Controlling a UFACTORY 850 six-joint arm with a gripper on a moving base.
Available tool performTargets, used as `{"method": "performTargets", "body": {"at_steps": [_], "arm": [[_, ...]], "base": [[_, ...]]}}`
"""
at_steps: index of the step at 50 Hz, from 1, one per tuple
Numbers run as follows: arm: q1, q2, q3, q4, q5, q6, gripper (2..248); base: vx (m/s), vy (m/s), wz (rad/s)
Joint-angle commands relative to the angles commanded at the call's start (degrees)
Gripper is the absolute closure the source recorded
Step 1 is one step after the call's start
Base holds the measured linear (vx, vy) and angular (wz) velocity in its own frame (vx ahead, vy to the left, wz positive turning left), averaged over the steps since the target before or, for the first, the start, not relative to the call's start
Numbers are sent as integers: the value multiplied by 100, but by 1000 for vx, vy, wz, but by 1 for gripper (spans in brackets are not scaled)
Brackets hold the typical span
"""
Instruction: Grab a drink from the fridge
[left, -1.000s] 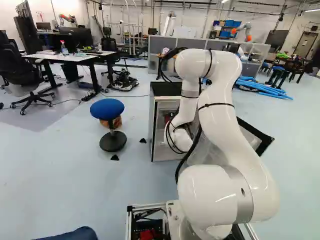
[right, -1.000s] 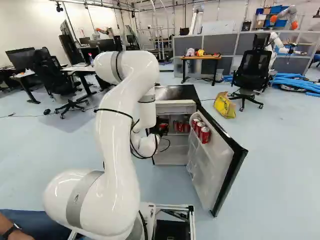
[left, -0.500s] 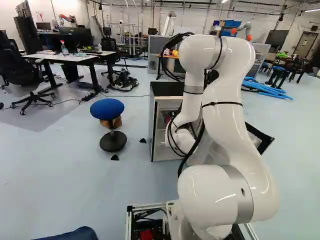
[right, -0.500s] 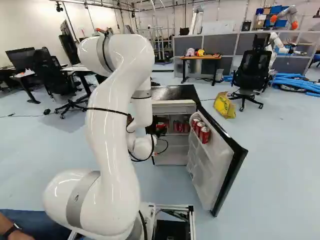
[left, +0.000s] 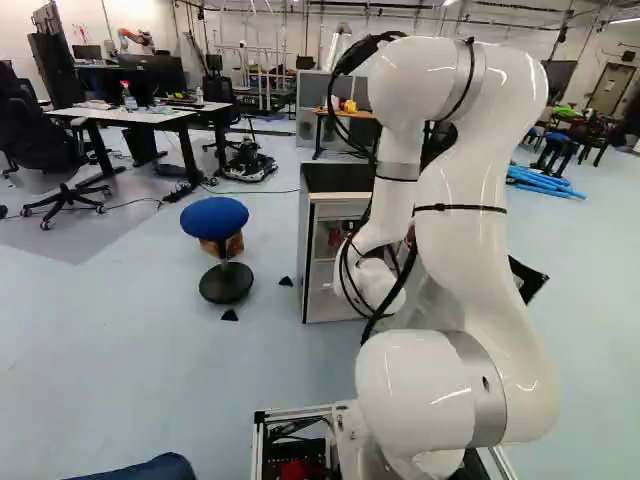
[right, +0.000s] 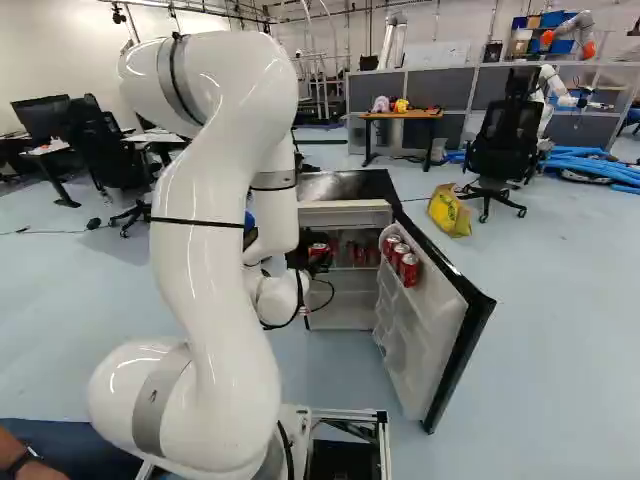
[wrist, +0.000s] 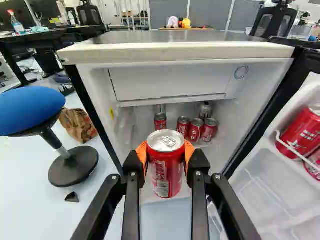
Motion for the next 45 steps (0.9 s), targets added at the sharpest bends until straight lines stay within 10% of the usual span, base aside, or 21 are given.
{"method": "performTargets", "body": {"at_steps": [45], "arm": [[-10, 989, 437, 0, -3, 0, 156]], "base": [[0, 0, 0]]}}
